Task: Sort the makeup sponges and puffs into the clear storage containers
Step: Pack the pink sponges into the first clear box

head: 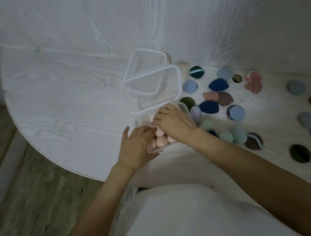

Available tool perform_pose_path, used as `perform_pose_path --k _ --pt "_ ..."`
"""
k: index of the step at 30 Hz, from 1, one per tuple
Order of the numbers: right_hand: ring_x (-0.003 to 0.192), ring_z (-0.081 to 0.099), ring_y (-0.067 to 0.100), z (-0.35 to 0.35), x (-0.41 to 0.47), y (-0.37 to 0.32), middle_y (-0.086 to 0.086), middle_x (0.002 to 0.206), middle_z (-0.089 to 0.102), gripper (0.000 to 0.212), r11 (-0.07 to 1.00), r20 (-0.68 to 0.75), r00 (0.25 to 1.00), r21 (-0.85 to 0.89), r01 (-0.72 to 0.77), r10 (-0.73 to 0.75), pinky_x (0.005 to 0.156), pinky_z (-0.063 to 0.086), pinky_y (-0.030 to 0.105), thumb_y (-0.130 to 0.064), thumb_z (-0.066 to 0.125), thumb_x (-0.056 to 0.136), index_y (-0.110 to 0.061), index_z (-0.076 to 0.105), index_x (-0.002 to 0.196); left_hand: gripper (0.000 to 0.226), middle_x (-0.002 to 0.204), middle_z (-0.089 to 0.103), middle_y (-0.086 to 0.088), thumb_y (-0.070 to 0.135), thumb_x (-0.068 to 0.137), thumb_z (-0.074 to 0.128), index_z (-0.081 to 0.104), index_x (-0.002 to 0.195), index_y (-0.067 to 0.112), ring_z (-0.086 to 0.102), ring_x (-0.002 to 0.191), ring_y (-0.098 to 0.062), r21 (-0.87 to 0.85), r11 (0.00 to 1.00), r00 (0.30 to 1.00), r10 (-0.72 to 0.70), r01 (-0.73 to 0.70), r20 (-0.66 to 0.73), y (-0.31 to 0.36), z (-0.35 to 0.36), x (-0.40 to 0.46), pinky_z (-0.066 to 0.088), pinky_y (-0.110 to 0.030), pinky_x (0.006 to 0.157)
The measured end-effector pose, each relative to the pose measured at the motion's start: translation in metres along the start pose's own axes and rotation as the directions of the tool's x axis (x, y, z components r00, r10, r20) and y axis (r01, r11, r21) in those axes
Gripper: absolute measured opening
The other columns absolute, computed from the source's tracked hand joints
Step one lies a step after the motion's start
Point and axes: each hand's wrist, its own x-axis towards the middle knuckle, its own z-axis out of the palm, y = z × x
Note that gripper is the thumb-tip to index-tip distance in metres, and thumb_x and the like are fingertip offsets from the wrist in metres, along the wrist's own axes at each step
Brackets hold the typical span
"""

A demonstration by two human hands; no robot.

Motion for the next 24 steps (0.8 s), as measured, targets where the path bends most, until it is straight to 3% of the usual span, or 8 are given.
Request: perform_pose_path --k 3,5,9,12,15,19,22,24 --pt "0.100 0.044 0.019 -0.016 0.003 -0.003 0.000 0.095 0.059 0.015 0.993 0.074 0.996 -0.103 0.056 -0.048 0.079 0.033 0.026 -0.019 0.044 0.095 -0.014 0.057 0.101 0.071 0.132 0.049 0.004 0.046 0.073 0.072 0.045 0.136 0.025 0.047 0.122 -0.018 -0.006 1.000 0.999 0.002 -0.002 0.036 0.000 -0.002 0.001 0.011 -0.045 0.113" --pt "0.104 0.044 0.020 -0.023 0.006 -0.005 0.001 0.097 0.063 0.021 0.976 0.134 0.988 -0.188 0.107 -0.083 0.069 0.027 0.026 -0.015 0.038 0.097 -0.013 0.055 0.109 0.071 0.133 0.048 0.005 0.044 0.075 0.071 0.042 0.137 0.028 0.047 0.122 -0.017 0.016 1.000 0.998 0.009 -0.010 0.063 0.000 -0.005 0.002 0.007 -0.045 0.113" --pt "0.104 0.046 0.023 -0.027 0.013 -0.008 0.004 0.091 0.063 0.023 0.964 0.186 0.978 -0.228 0.134 -0.091 0.066 0.023 0.026 -0.015 0.037 0.096 -0.010 0.048 0.116 0.071 0.133 0.046 0.006 0.046 0.078 0.067 0.037 0.140 0.031 0.046 0.122 -0.015 0.089 0.996 0.992 0.017 -0.028 0.123 0.001 -0.010 0.005 0.003 -0.044 0.114" --pt "0.102 0.052 0.024 -0.024 0.010 -0.004 0.003 0.105 0.064 0.027 0.989 0.103 0.993 -0.126 0.072 -0.059 0.070 0.026 0.026 -0.011 0.038 0.095 -0.012 0.050 0.119 0.069 0.133 0.045 0.006 0.040 0.080 0.067 0.035 0.141 0.030 0.044 0.123 -0.015 0.087 0.996 0.993 0.009 -0.019 0.117 0.000 -0.010 0.006 0.004 -0.043 0.114" --pt "0.110 0.051 0.023 -0.017 0.000 0.006 0.002 0.125 0.055 0.032 0.999 0.006 1.000 0.042 -0.028 0.028 0.087 0.036 0.030 -0.011 0.042 0.094 -0.016 0.055 0.123 0.065 0.140 0.041 0.005 0.034 0.084 0.064 0.035 0.141 0.026 0.041 0.128 -0.016 0.048 0.998 0.996 0.027 -0.031 0.084 0.001 -0.012 0.013 0.004 -0.044 0.114" --pt "0.113 0.048 0.025 -0.009 -0.023 0.019 0.007 0.127 0.051 0.034 0.974 -0.123 0.979 0.178 -0.139 0.162 0.091 0.042 0.040 -0.008 0.050 0.090 -0.012 0.057 0.123 0.064 0.148 0.031 0.005 0.023 0.086 0.061 0.031 0.142 0.024 0.026 0.136 -0.016 0.063 0.996 0.995 0.053 -0.059 0.090 0.007 -0.014 0.028 0.003 -0.048 0.114" --pt "0.116 0.047 0.025 -0.003 -0.048 0.027 0.007 0.126 0.053 0.032 0.940 -0.204 0.941 0.268 -0.210 0.269 0.093 0.043 0.041 -0.011 0.054 0.089 -0.013 0.060 0.120 0.073 0.149 0.026 0.002 0.036 0.082 0.062 0.024 0.144 0.026 0.014 0.140 -0.022 0.087 0.995 0.988 0.031 -0.045 0.149 0.014 -0.018 0.029 0.001 -0.053 0.113" --pt "0.116 0.046 0.024 -0.001 -0.067 0.030 0.005 0.125 0.054 0.031 0.924 -0.248 0.916 0.301 -0.236 0.314 0.093 0.044 0.038 -0.012 0.054 0.088 -0.014 0.062 0.118 0.077 0.146 0.032 0.000 0.048 0.077 0.061 0.026 0.143 0.027 0.018 0.139 -0.026 0.076 0.996 0.991 0.044 -0.054 0.128 0.021 -0.020 0.026 0.006 -0.055 0.112"
